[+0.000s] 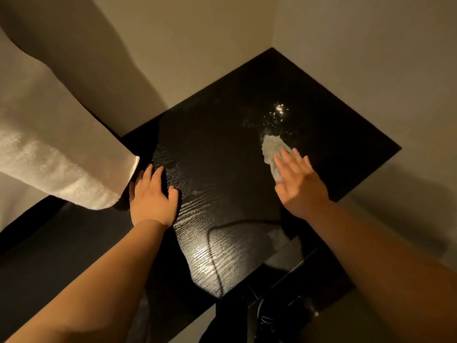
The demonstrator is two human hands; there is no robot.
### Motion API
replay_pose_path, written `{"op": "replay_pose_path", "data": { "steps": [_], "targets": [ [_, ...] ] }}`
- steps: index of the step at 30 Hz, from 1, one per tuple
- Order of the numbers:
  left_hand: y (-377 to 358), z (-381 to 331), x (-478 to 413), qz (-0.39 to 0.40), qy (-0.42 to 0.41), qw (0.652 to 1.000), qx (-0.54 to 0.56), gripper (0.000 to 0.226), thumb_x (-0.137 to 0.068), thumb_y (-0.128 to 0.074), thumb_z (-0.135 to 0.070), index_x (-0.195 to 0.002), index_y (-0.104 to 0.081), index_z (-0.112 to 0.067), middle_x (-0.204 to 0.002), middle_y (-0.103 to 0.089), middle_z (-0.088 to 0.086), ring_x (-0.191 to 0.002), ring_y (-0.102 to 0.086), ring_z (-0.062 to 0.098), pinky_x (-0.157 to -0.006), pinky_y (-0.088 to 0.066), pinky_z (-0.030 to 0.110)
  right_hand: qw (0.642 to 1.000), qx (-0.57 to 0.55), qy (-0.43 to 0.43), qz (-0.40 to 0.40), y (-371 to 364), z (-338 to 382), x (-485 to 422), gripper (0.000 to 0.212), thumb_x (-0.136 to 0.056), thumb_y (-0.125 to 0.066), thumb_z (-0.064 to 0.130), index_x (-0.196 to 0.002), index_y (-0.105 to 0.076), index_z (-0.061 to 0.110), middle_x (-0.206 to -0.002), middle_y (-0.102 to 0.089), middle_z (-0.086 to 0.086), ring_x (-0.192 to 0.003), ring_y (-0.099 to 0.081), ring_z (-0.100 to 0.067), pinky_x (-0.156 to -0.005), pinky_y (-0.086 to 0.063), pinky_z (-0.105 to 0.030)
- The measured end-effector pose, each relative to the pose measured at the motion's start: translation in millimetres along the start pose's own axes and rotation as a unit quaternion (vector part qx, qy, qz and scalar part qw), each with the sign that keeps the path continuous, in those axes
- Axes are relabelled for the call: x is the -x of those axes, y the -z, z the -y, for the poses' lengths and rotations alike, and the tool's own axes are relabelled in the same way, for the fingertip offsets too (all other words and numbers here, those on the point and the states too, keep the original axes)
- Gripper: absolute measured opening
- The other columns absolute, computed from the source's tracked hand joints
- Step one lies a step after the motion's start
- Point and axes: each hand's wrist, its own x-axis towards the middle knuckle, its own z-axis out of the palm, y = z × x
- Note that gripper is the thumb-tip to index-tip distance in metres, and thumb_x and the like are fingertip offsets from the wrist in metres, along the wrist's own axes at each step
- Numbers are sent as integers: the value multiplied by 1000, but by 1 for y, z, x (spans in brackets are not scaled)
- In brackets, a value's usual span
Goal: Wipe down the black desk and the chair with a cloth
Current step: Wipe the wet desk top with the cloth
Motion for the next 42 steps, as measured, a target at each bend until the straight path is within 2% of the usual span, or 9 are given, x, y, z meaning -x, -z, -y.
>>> {"op": "replay_pose_path", "data": {
  "steps": [3, 10, 13, 17, 20, 24, 27, 36, 42],
  "targets": [
    [-2, -4, 1, -8, 5, 1000, -3, 61, -98, -45, -42, -156, -41, -23, -169, -29, 8, -154, -27, 31, -128, -16, 55, 999, 21, -34, 11, -7, 41, 18, 79, -87, -21, 45, -160, -26, 16, -169, -16, -13, -156, -7, -36, -127, -5, -50],
    [-10, -38, 27, 25, 25, 999, 16, 66, -98, -49, -40, -159, -38, -19, -171, -23, 14, -159, -14, 36, -128, -9, 59, 980, -3, 181, 80, -34, 96, 85, 73, -89, -35, 39, -159, -29, 19, -170, -15, -2, -158, 0, -25, -127, 2, -41],
    [-14, -57, 38, 43, -1, 999, 18, 66, -100, -49, -43, -161, -33, -23, -173, -15, 11, -161, -6, 31, -129, -2, 58, 992, 23, 113, 55, -17, 46, 61, 81, -82, -34, 46, -159, -32, 20, -167, -25, -3, -157, -6, -27, -128, -2, -43],
    [-19, -87, 40, 68, -71, 995, 3, 68, -99, -47, -51, -161, -31, -27, -174, -13, 7, -161, -5, 31, -128, 0, 59, 998, 37, -40, 32, 6, -19, 35, 87, -83, -11, 49, -163, -17, 17, -171, -10, -6, -157, 2, -29, -126, 6, -42],
    [-26, -113, 35, 89, -138, 986, -8, 69, -99, -43, -55, -162, -27, -33, -175, -10, 6, -161, -1, 30, -128, 0, 59, 996, 41, -64, 36, 6, -9, 35, 81, -88, -16, 46, -163, -15, 15, -170, -6, -10, -157, 4, -33, -127, 2, -47],
    [-34, -142, 18, 99, -124, 987, -3, 71, -98, -40, -59, -163, -23, -37, -175, -3, 3, -161, 4, 31, -125, 3, 66, 996, -23, 79, 23, -10, 19, 64, 74, -84, -43, 35, -155, -41, 12, -166, -28, -12, -155, -15, -36, -125, -16, -54],
    [-38, -158, 1, 107, -131, 986, -12, 71, -98, -34, -63, -163, -16, -42, -176, 1, 1, -161, 8, 31, -124, 5, 69, 988, 3, 142, 56, 1, -12, 53, 75, -88, -37, 40, -159, -31, 18, -169, -18, -2, -158, -5, -25, -128, -3, -43],
    [-42, -169, -14, 79, -136, 987, -25, 75, -94, -31, -66, -164, -16, -41, -175, -2, -2, -161, 6, 28, -125, 4, 66, 994, 19, -109, -19, 15, -67, -7, 72, -95, -38, 41, -161, -24, 16, -169, -14, -12, -156, -6, -35, -127, -1, -47],
    [-43, -178, -34, 76, -114, 991, -15, 77, -94, -32, -65, -164, -15, -38, -176, -1, -4, -161, 7, 23, -126, 3, 64, 995, -7, 103, -11, 2, -36, 14, 66, -91, -43, 37, -155, -41, 25, -167, -25, -1, -157, -12, -26, -127, -13, -47]
  ]
}}
